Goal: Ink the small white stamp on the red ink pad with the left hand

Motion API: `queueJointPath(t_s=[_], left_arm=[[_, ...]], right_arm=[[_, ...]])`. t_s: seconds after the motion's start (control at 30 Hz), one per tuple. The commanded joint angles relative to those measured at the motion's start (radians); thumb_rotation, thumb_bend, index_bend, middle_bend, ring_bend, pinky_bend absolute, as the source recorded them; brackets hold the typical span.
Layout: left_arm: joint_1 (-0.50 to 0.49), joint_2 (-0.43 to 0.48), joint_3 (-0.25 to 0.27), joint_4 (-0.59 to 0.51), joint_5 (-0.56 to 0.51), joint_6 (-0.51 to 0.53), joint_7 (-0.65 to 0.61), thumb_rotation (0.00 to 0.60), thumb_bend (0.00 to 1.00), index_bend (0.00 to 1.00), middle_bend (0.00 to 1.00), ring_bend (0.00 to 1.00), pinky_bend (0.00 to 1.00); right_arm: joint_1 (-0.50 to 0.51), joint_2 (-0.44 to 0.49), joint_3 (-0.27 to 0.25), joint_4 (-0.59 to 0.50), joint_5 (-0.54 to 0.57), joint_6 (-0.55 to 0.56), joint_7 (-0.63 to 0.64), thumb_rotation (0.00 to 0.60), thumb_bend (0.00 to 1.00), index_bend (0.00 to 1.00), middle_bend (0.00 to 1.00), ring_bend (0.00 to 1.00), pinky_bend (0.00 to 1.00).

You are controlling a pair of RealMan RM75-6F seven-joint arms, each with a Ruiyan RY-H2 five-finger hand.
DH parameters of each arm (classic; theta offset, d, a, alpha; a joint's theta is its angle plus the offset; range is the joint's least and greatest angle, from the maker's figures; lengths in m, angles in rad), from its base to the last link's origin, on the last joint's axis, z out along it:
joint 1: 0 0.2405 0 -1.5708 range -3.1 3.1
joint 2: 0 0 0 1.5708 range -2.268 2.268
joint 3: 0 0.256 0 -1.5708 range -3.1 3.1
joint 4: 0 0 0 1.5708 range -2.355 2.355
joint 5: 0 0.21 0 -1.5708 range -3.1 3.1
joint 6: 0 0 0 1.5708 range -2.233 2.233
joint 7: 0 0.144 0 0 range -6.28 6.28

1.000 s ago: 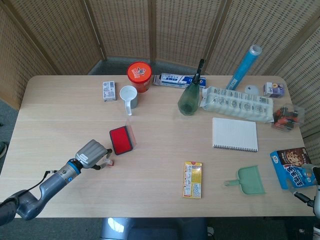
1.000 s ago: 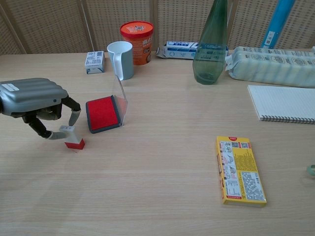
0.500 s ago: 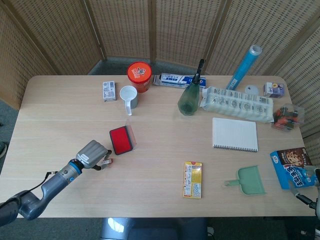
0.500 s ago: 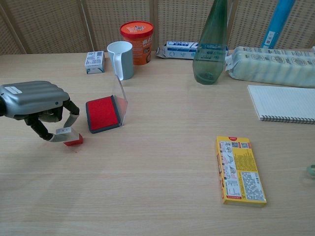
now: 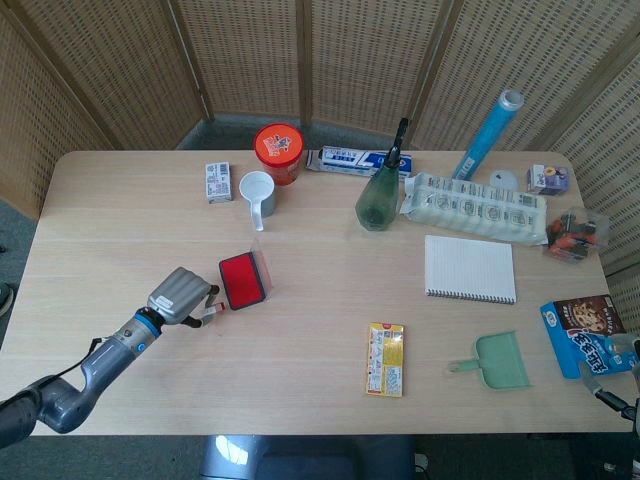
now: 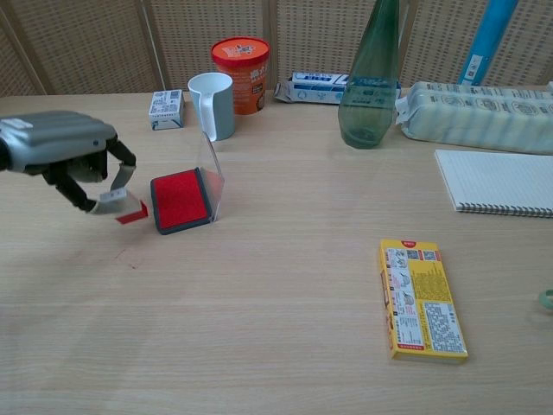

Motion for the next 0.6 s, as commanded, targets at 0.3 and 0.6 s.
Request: queueJointPath(t_s=[0.3, 0.6], left_arm=[[-0.112, 0.019, -0.144, 0.031, -0.197, -0.184, -0.175, 0.545, 0.32, 0.77, 1.0, 1.0, 1.0], [-0.158, 0.005, -0.169, 0.054, -0.324, -0.337, -0.266, 0.547, 0.32, 0.77, 1.0, 1.0, 1.0]], right_arm=[[-0.004, -0.009, -0.003, -0.006, 0.003, -0.002, -0.011, 0.34, 0.28, 0.4, 0.48, 0.6, 0.54], [-0.011, -0.007, 0.0, -0.012, 0.013, -0.001, -0.014, 0.337, 0.28, 0.4, 0.48, 0.61, 0.54]])
